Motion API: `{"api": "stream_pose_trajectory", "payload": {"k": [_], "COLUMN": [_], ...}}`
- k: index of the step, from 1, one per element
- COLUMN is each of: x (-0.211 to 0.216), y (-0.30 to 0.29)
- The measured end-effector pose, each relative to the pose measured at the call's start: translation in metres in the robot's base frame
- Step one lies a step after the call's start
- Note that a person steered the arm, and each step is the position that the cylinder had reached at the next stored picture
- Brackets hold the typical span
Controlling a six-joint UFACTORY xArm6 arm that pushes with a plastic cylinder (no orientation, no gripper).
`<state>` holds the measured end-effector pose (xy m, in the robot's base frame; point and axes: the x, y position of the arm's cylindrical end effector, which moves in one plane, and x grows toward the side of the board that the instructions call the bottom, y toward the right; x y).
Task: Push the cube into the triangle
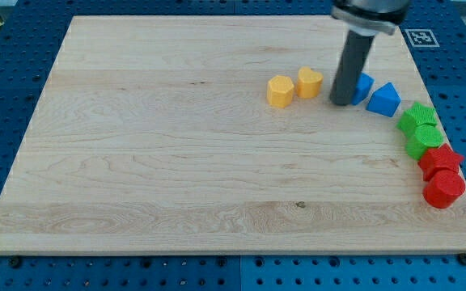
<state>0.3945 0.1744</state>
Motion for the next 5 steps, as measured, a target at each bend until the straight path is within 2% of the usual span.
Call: {"api": "stream_pose_trajectory", "payload": {"k": [1,2,3,5], "x": [-0.009,-0.026,-0.047,-0.051], "y": [0.006,-0.023,-0.024,0.010]}}
